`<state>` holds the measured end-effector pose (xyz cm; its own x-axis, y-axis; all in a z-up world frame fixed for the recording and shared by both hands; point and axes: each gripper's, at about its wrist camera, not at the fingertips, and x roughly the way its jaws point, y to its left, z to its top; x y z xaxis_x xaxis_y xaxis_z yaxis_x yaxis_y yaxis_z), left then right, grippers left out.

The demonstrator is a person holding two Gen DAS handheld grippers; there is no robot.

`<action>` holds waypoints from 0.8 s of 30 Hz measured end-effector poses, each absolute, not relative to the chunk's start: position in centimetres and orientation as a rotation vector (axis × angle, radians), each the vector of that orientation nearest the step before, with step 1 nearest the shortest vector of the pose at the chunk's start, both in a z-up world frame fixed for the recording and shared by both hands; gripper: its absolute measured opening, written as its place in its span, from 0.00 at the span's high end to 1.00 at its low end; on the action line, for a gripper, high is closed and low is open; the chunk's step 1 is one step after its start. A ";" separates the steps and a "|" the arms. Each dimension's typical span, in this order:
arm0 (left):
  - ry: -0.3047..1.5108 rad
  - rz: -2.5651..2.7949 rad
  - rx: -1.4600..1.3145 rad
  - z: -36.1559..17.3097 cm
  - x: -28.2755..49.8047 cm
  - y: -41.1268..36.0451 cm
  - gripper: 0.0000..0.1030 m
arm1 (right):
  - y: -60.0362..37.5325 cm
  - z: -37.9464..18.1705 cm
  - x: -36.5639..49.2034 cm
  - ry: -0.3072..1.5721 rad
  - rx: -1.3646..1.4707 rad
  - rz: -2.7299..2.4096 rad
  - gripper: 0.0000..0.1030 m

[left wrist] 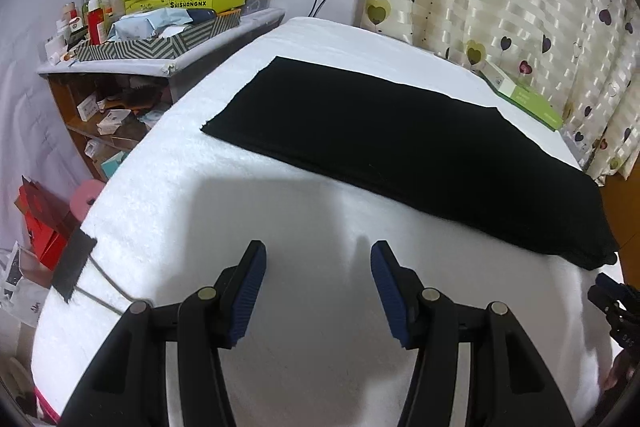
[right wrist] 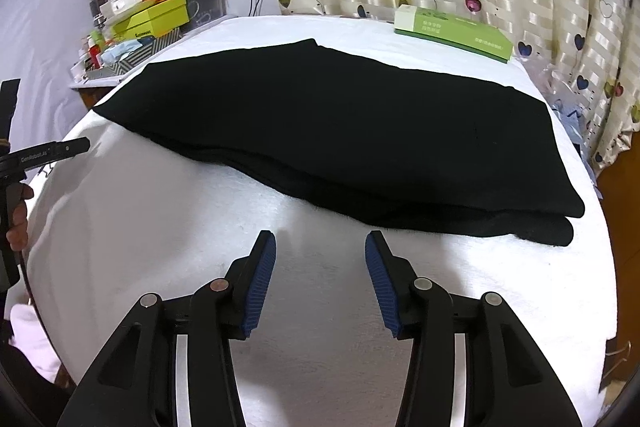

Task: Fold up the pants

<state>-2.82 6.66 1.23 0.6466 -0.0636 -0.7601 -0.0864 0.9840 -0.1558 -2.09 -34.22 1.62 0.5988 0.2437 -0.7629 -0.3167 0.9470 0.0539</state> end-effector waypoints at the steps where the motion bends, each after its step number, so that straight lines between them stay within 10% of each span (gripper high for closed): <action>1: 0.869 0.014 -0.191 1.2 -2.8 6.7 0.44 | -34.2 1.7 -2.1 0.869 -0.090 0.326 0.53; 24: 0.842 0.133 -0.253 1.4 0.5 9.8 0.44 | -32.9 2.7 0.3 0.836 -0.125 0.343 0.53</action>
